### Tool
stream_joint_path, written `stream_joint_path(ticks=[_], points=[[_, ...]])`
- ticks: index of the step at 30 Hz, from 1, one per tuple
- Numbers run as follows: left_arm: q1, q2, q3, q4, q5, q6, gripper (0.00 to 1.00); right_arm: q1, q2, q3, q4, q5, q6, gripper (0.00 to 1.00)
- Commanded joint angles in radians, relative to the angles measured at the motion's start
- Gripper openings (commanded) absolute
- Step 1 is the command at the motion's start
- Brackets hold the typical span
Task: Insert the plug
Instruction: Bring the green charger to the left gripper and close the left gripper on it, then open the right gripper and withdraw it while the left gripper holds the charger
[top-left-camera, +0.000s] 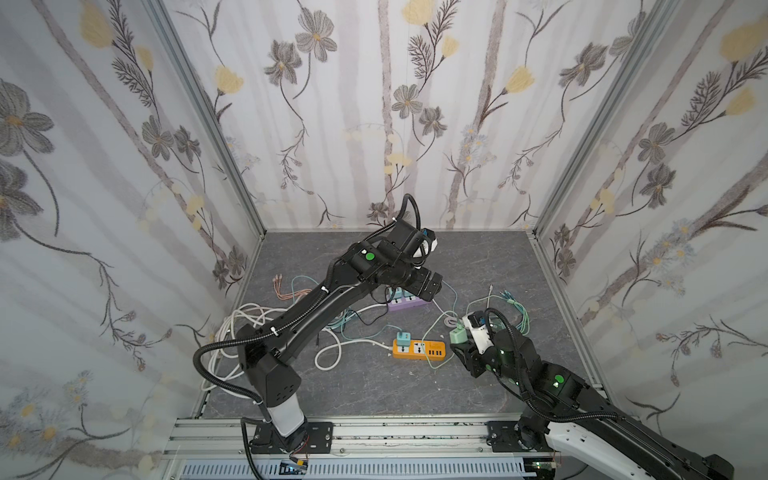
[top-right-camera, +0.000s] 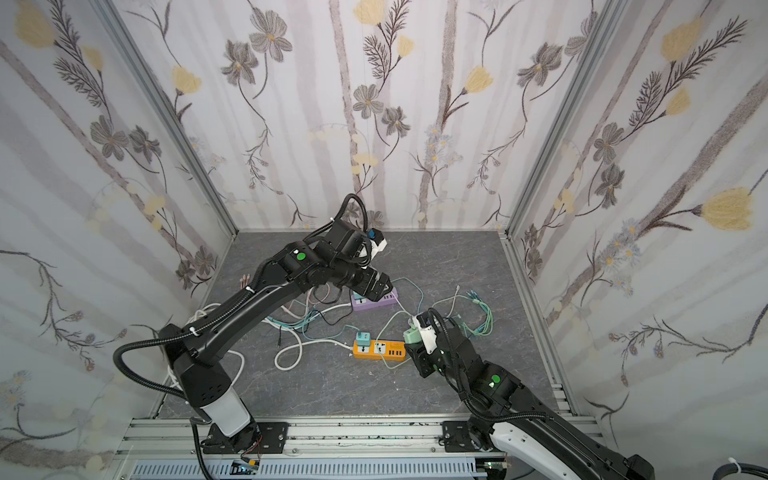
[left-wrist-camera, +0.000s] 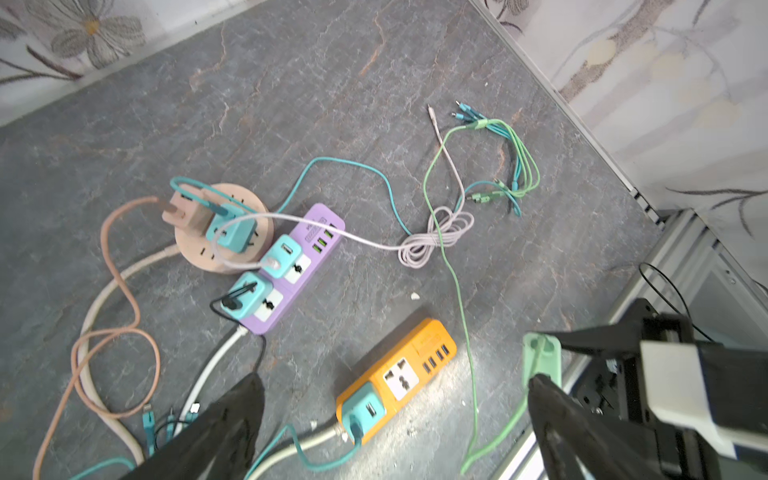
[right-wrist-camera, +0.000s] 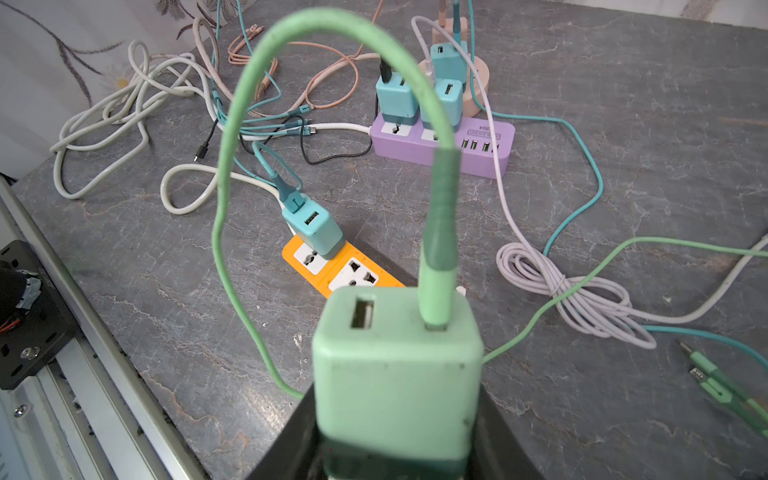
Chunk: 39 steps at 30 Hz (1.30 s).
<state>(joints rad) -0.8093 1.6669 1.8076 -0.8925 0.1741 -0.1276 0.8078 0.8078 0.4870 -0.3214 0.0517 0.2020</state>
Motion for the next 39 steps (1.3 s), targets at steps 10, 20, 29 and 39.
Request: stream_joint_path(ticks=[10, 20, 29, 39], points=[[0.004, -0.235, -0.235, 0.015, 0.14, -0.008, 0.98, 0.011, 0.157, 0.111, 0.2, -0.089, -0.258, 0.15], [0.032, -0.257, -0.347, 0.091, 0.273, -0.076, 0.85, 0.049, 0.217, 0.141, 0.259, -0.016, -0.435, 0.16], [0.055, -0.279, -0.438, 0.197, 0.4, -0.134, 0.79, 0.086, 0.245, 0.154, 0.312, -0.012, -0.562, 0.16], [0.055, -0.238, -0.466, 0.286, 0.43, -0.192, 0.69, 0.138, 0.293, 0.197, 0.298, 0.02, -0.616, 0.17]])
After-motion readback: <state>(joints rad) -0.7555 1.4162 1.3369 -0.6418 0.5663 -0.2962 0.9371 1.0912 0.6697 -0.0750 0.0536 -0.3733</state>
